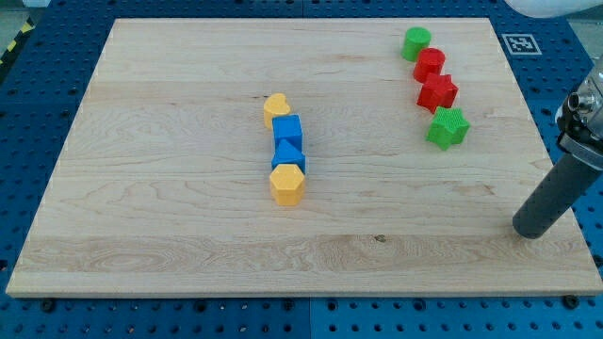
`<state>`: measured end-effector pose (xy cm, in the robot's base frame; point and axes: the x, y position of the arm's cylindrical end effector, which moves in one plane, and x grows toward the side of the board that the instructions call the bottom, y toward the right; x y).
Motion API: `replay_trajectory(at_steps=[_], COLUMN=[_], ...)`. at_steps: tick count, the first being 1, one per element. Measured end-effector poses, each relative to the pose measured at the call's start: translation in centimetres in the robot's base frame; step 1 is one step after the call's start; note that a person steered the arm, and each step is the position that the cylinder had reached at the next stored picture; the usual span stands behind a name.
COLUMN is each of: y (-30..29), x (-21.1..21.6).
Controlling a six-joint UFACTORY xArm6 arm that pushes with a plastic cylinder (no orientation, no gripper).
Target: Separate the blue triangle and the blue cube
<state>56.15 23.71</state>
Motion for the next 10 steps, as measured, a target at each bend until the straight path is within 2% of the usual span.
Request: replay_trajectory(at_steps=[3, 5, 6, 8, 9, 10], y=[-0.6, -6.3, -6.7, -11.1, -12.3, -17.1], x=[-0.6, -6.1, -6.4, -12.4, -13.2, -9.6])
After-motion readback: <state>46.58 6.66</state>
